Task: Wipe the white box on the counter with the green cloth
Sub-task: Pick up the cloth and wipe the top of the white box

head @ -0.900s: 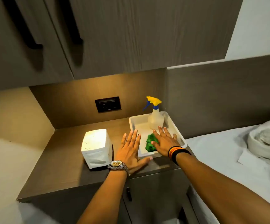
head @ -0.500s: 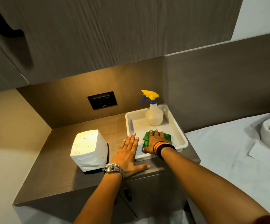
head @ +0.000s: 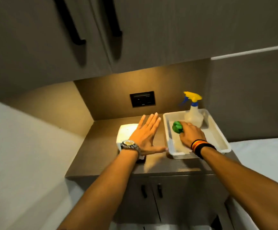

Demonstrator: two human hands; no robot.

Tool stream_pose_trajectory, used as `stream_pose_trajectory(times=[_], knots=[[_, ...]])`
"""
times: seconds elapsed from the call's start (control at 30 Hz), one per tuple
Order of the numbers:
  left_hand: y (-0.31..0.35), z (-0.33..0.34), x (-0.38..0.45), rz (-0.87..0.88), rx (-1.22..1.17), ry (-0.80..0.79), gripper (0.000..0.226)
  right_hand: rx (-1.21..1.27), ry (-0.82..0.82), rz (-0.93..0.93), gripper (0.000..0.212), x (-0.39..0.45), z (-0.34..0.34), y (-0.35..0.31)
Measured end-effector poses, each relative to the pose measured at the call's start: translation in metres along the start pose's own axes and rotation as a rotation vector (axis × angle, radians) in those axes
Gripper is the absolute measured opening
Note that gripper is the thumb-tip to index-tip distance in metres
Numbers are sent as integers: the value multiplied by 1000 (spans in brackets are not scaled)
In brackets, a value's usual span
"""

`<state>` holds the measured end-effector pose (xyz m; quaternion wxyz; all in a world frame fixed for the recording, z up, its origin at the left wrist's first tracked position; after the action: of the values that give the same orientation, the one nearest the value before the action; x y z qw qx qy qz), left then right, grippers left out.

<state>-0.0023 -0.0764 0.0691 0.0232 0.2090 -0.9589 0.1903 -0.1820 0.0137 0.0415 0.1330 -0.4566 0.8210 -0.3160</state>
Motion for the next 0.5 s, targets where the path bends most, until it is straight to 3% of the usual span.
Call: stream_pose_trajectory(times=[0.13, 0.33, 0.5], knots=[[-68, -18, -37, -156, -26, 70, 128, 200, 34, -178, 57, 4, -3, -78], [-129, 18, -93, -336, -124, -52, 140, 202, 10, -538, 60, -11, 12, -169], [-121, 61, -116, -344, -263, -122, 147, -199, -97, -739, 56, -35, 56, -185]])
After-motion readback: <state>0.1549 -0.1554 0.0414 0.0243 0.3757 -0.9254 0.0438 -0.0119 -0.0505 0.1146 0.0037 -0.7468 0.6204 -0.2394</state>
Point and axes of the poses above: each hand's wrist, its own x-axis towards the middle knuckle, its own z-axis out of the palm, y = z × x, the point moved 5 cm from there along x, towards the middle knuckle, and after that the axes turned 13 degrees about x, right-handed, at the moved point
